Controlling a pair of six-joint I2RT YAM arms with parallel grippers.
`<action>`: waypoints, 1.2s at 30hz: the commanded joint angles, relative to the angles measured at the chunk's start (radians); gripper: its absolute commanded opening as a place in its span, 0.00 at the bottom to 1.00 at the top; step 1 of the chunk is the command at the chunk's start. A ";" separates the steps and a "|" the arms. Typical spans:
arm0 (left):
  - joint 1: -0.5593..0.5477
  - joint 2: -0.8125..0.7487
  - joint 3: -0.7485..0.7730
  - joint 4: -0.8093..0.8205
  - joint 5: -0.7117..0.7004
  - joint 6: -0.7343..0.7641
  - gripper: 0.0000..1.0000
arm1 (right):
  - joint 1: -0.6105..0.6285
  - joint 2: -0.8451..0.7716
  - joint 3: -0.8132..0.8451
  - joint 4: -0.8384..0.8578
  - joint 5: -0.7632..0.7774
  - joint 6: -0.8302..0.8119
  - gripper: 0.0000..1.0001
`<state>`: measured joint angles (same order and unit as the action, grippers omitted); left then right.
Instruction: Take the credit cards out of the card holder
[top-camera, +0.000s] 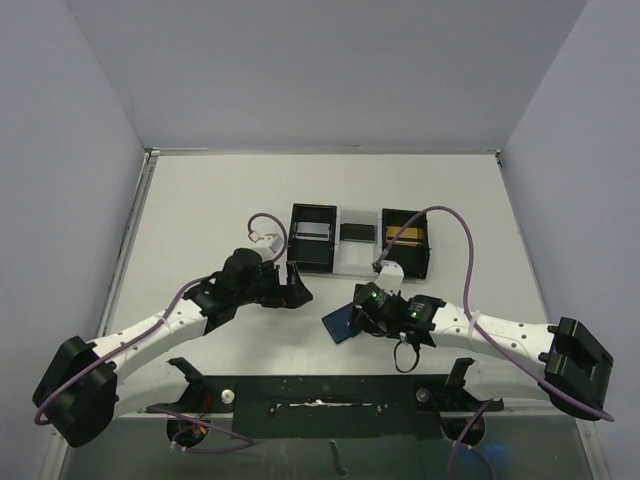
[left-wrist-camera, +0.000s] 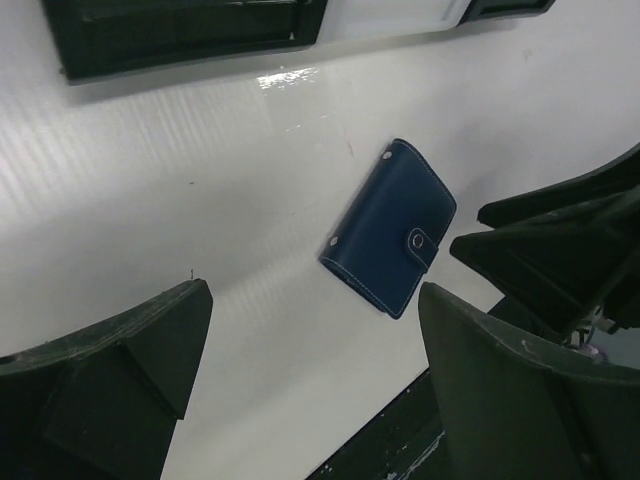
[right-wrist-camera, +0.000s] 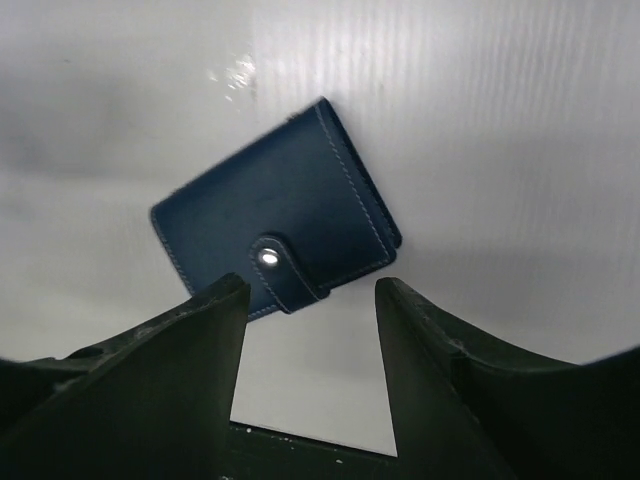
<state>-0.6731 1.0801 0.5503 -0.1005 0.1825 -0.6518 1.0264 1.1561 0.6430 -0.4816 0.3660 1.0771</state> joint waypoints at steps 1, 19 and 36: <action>-0.067 0.083 0.016 0.182 -0.020 -0.015 0.85 | -0.017 -0.041 -0.092 0.034 -0.010 0.227 0.53; -0.131 0.378 0.027 0.397 0.031 -0.027 0.58 | -0.293 0.054 -0.095 0.317 -0.378 -0.081 0.37; -0.143 0.337 -0.165 0.665 -0.010 -0.201 0.51 | -0.054 0.204 0.218 -0.174 0.043 0.062 0.36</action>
<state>-0.8120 1.4643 0.4133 0.4614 0.2188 -0.8131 0.9203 1.3029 0.7673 -0.5541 0.2718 1.0790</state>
